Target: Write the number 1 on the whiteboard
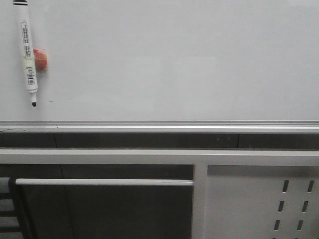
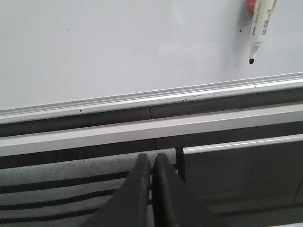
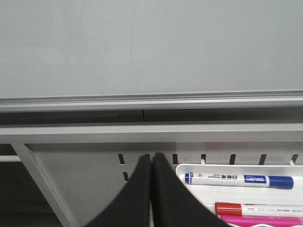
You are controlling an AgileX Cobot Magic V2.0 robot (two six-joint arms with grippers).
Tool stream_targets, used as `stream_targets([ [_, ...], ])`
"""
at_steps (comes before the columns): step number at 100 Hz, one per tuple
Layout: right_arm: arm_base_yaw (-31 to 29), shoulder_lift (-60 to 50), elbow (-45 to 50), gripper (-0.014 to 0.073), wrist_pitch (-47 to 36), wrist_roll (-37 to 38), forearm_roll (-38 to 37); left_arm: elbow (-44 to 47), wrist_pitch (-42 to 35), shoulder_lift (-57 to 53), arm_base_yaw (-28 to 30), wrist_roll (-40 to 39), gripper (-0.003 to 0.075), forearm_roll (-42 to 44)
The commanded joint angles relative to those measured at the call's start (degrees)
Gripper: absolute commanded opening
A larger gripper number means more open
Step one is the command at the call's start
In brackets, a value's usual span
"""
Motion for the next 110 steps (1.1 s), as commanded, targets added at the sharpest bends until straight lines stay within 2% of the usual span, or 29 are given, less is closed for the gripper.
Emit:
stream_targets([
  [1, 0.0, -1.2, 1.8, -0.0071, -1.9, -0.4, 0.0, 1.4, -3.9, -1.6, 0.0, -0.5, -0.0018, -0.4],
  [71, 0.0, -1.2, 1.8, -0.0071, -1.9, -0.4, 0.0, 1.4, -3.9, -1.6, 0.0, -0.5, -0.0018, -0.4],
  [84, 0.0, -1.2, 1.7, -0.0071, -5.1, -0.4, -0.8, 1.4, -5.5, -1.6, 0.0, -0.5, -0.0018, -0.4],
  [90, 0.0, -1.2, 1.7, -0.0071, -9.6, -0.4, -0.1, 1.4, -7.1, -1.6, 0.0, -0.5, -0.0018, -3.7],
  [98, 0.0, -1.2, 1.7, -0.0071, -16.5, -0.4, 4.9, 1.4, -9.7, -1.6, 0.0, -0.5, -0.0018, -11.3],
  [102, 0.0, -1.2, 1.7, -0.0071, -20.1, -0.4, 7.5, 1.4, -11.3, -1.6, 0.0, -0.5, -0.0018, -16.2],
  [110, 0.0, -1.2, 1.7, -0.0071, -25.8, -0.4, 12.9, 1.4, -14.5, -1.6, 0.0, -0.5, -0.0018, -32.4],
])
